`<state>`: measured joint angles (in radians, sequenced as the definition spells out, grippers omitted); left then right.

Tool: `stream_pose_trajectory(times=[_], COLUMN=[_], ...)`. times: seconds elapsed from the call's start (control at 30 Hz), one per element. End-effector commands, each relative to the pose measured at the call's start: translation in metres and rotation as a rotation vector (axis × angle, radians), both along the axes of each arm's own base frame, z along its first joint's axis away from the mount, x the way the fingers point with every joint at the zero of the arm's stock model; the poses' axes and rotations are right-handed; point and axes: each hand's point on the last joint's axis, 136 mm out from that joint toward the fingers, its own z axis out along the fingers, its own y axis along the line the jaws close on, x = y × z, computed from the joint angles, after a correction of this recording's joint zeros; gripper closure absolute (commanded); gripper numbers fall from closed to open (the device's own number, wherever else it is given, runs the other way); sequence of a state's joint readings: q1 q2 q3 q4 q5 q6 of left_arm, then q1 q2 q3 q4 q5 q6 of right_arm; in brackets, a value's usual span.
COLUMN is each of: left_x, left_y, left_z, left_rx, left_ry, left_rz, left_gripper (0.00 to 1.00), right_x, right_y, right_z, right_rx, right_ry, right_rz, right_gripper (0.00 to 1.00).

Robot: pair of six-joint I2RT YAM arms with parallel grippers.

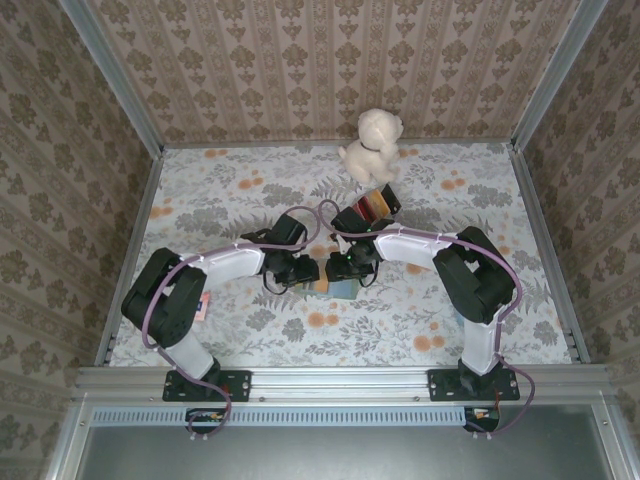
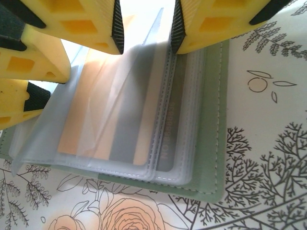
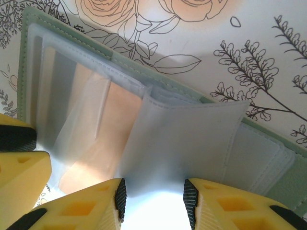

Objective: Take the credit cards out of the card holder

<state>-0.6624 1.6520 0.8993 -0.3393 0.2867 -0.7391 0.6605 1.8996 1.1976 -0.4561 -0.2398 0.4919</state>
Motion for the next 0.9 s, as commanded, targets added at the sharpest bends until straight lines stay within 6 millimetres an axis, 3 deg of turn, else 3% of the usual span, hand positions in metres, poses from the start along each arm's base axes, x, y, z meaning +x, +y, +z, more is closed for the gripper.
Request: stream_pose_trajectory(times=[0.0,0.1,0.27,0.47,0.87], left_x=[0.0,0.0,-0.004,-0.003,-0.002], left_y=[0.006,0.007,-0.02,-0.041,-0.044], left_z=[-0.006,-0.01,-0.012,0.009,0.036], left_rx=[0.047,0.065,-0.088,-0.237,-0.333], left_ry=[-0.002,0.002,0.038,0.021,-0.028], left_rz=[-0.003,0.011,-0.007,-0.034,-0.043], left_gripper=[0.68,0.68,0.68,0.68,0.7], right_x=[-0.017,-0.016,-0.017,-0.017,-0.015], right_y=[-0.018,-0.017,-0.017,-0.018,-0.017], right_z=[-0.036,-0.036,-0.038,-0.038,-0.034], right_rx=[-0.087,-0.085,-0.083,-0.086,-0.065], right_ry=[0.076,0.076,0.082,0.082,0.074], right_rz=[0.013,0.012,0.011,0.011,0.0], right_gripper=[0.57,0.57,0.58,0.58,0.58])
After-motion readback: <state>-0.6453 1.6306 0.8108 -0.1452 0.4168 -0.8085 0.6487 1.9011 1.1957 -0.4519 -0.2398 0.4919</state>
